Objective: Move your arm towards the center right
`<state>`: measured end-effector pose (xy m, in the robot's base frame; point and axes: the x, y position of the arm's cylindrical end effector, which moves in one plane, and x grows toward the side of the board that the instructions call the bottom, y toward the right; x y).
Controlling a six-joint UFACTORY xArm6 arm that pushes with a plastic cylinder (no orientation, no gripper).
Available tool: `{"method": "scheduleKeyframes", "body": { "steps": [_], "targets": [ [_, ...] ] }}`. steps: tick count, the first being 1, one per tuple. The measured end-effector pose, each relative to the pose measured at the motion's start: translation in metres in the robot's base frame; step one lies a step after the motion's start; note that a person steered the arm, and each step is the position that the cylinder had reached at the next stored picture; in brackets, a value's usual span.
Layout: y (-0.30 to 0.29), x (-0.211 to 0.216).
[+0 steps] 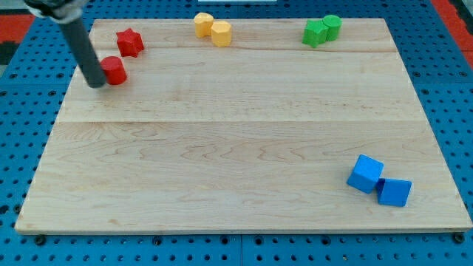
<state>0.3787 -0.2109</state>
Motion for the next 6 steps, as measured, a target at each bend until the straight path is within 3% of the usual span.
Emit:
{"method": "scheduleKeyframes", "body": {
  "steps": [1,2,4,5,6],
  "targets": [
    [0.014,-0.025],
    [0.105,0.034],
    [0.391,0.057],
    [0.469,0.063],
    [0.497,0.067]
  ]
}}
